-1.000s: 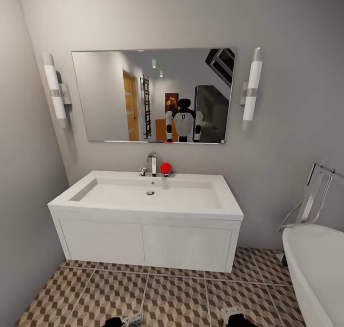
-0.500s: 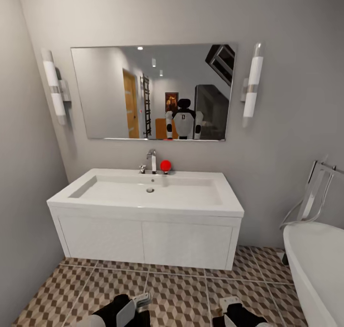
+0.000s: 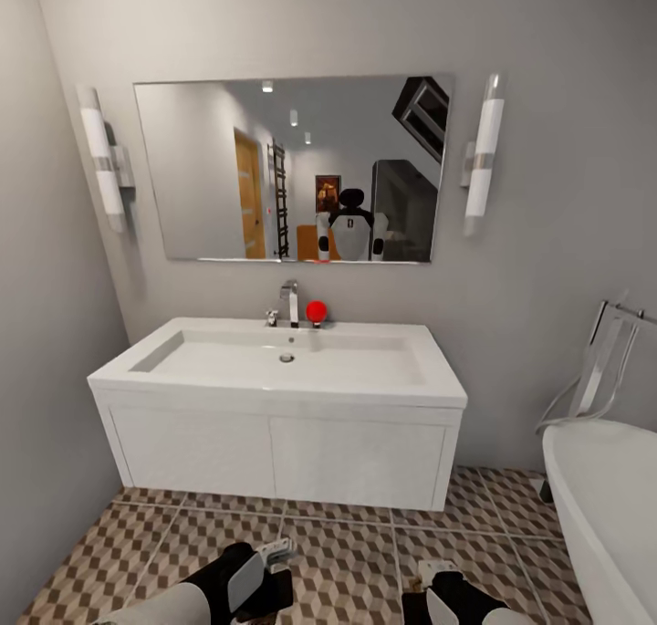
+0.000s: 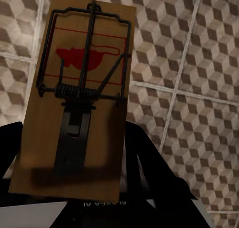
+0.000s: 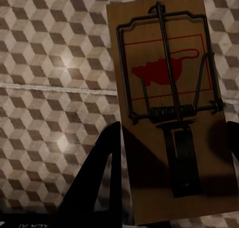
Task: Take the four mousetraps from the cabinet in the bathroom and place them on the bathroom floor. Make sure all four end up on the same floor surface, and ensure that at least two of them are either under or directly next to the same bathroom sink.
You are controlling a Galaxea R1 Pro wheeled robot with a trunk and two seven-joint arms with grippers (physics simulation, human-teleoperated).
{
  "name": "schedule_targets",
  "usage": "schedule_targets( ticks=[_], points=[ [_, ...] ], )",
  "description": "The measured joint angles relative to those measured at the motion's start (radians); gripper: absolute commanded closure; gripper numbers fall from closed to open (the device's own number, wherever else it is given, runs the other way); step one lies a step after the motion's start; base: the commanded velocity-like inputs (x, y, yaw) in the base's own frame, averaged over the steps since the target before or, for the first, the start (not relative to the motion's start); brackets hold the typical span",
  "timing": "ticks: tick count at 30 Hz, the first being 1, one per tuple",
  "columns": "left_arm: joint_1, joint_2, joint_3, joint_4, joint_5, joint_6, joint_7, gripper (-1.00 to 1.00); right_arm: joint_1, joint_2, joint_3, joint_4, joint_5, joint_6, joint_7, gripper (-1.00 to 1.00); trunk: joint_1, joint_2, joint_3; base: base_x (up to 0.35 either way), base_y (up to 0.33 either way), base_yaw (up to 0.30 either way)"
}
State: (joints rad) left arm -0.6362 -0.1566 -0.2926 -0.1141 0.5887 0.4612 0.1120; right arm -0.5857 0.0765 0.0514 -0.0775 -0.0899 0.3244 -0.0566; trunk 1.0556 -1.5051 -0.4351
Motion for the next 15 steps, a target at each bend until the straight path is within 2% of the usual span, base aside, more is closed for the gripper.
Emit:
schedule_targets(
  ticks=[7,15],
  points=[
    [0.000,0.000,0.000,-0.017,0.000,0.000,-0.009,1.00,0.000,0.001,0.000,-0.046,-0.001,-0.002,0.007,1.00,0.027,-0.049,-0.022,0.000,0.000,0.000],
    [0.000,0.000,0.000,-0.046,0.000,0.000,-0.013,1.00,0.000,0.016,0.001,-0.077,-0.002,-0.003,0.025,1.00,0.058,-0.105,-0.047,0.000,0.000,0.000]
  ],
)
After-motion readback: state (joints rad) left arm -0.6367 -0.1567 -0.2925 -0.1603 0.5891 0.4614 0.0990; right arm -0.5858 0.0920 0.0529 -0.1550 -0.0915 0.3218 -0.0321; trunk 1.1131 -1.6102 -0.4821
